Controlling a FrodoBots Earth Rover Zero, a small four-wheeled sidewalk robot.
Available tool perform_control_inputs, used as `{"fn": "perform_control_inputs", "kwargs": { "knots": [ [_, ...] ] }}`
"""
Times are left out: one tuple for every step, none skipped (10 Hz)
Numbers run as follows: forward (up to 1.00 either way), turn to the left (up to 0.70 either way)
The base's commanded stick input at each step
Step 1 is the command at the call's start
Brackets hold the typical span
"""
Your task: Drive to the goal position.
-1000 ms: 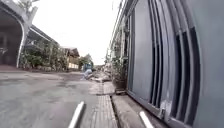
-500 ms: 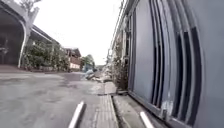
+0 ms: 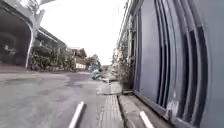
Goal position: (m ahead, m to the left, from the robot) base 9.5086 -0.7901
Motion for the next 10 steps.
{"fn": "perform_control_inputs", "kwargs": {
  "knots": [
    [0.0,0.7],
    [0.0,0.7],
    [0.0,0.7],
    [0.0,0.7],
    [0.0,0.7],
    [0.0,0.7],
    [0.0,0.7],
    [0.0,0.7],
    [0.0,0.49],
    [0.0,0.1]
  ]
}}
